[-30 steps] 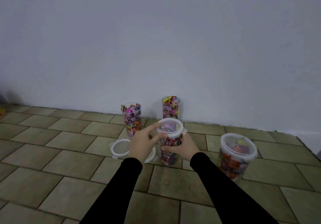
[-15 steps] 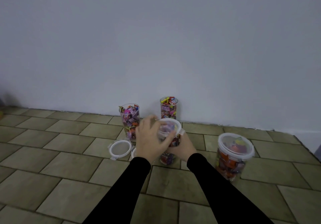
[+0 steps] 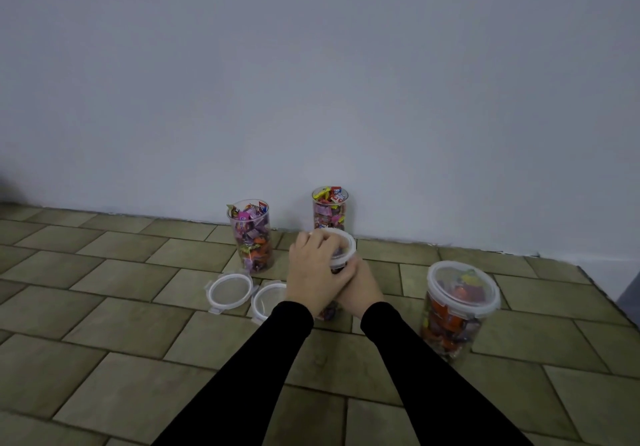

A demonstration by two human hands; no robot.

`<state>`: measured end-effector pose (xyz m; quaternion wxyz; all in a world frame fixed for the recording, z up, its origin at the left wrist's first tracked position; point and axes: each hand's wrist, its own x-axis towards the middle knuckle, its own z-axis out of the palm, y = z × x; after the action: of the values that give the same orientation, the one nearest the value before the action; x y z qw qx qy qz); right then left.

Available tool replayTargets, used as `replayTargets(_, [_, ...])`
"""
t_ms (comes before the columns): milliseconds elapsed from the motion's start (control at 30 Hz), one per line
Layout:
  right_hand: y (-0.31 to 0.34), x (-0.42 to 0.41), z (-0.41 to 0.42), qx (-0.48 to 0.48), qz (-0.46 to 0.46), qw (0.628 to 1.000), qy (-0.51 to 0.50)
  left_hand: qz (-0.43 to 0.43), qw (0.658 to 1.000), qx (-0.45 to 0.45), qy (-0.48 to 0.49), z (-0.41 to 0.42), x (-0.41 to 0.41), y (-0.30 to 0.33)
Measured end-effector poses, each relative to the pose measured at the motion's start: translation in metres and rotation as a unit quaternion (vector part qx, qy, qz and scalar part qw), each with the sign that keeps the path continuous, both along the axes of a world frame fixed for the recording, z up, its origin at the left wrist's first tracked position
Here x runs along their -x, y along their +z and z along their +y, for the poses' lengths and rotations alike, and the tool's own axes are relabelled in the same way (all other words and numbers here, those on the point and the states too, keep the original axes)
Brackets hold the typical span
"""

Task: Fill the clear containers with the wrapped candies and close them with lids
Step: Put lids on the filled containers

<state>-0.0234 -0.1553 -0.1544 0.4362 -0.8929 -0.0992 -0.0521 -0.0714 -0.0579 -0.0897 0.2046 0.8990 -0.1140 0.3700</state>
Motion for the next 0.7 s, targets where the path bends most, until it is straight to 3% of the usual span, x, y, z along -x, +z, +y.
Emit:
replayTargets(100, [0.009,0.006,-0.003,-0.023,0.005,0.999,-0.030,0.027,0.999,0.009,-0.046,0.003,-0.004,0.001])
replayTargets(200, [0.018,0.017,-0.007,-0.059,0.021,0.995,-0.079,0.107,0.982,0.022,-0.156,0.012,-0.005,0.006])
replayTargets(300, [0.037,0.033,-0.005,-0.019,0.070,0.992,-0.106,0.121,0.969,0.056,-0.209,0.025,0.005,0.005])
replayTargets(400, [0.060,0.045,-0.001,0.166,0.144,0.973,-0.070,0.065,0.983,0.080,-0.151,0.045,0.016,-0.004])
replayTargets(467, [0.081,0.056,0.006,0.231,0.156,0.960,-0.021,0.078,0.988,0.089,-0.098,0.063,0.015,-0.013])
replayTargets(600, [0.104,0.067,0.034,0.204,0.141,0.969,0.013,0.140,0.984,0.105,-0.024,0.097,0.015,-0.030])
replayTargets(700, [0.108,0.059,0.064,0.168,0.112,0.979,0.030,0.208,0.977,0.047,0.029,0.124,0.015,-0.041])
